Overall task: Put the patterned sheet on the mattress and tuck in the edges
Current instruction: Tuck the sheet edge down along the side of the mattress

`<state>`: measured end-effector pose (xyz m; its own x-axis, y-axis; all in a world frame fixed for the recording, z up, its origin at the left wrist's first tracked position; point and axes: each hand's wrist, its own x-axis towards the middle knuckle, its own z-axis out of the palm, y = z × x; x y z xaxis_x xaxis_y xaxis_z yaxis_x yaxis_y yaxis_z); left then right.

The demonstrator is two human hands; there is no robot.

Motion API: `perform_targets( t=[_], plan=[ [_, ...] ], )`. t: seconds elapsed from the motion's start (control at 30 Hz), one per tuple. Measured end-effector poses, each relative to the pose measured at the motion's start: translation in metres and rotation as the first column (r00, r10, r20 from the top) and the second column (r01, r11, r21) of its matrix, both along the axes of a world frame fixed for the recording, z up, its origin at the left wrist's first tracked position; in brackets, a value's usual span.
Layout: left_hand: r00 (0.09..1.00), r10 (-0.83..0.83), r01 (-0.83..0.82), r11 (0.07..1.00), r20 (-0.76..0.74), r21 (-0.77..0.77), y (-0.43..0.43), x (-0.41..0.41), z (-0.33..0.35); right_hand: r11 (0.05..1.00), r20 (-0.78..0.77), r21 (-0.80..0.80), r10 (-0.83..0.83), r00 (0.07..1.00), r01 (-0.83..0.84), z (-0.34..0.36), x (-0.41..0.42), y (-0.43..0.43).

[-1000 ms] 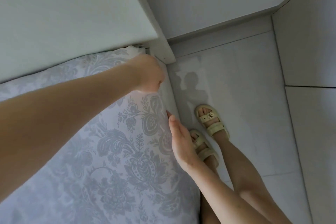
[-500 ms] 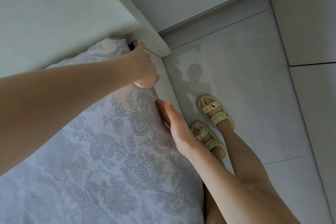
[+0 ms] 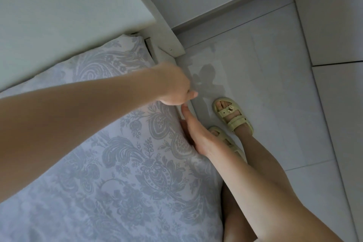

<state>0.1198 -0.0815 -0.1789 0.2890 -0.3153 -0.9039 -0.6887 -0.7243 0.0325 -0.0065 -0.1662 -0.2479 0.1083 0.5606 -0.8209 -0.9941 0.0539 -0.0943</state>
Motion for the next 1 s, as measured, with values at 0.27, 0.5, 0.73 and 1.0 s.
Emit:
perform_targets(
  t=[0.27,0.5,0.73,1.0],
  plan=[
    [0.993,-0.117,0.116,0.986,0.002,0.122,0.002,-0.026,-0.012,0.958,0.079,-0.191,-0.201,0.976,0.212,0.018,-0.061,-0.05],
    [0.968,-0.058,0.153,0.909,0.246,-0.387,0.007,-0.071,-0.007,0.972,0.189,-0.213,-0.059,0.98,0.1,0.035,-0.088,-0.066],
    [0.995,-0.055,0.068,0.984,0.078,-0.164,-0.006,-0.105,-0.014,0.981,0.241,-0.169,-0.055,0.969,0.097,0.033,-0.1,-0.067],
    [0.958,-0.282,0.279,0.958,0.045,0.058,-0.023,-0.1,-0.007,0.994,0.15,0.019,-0.112,0.982,0.111,0.014,-0.088,-0.06]
  ],
)
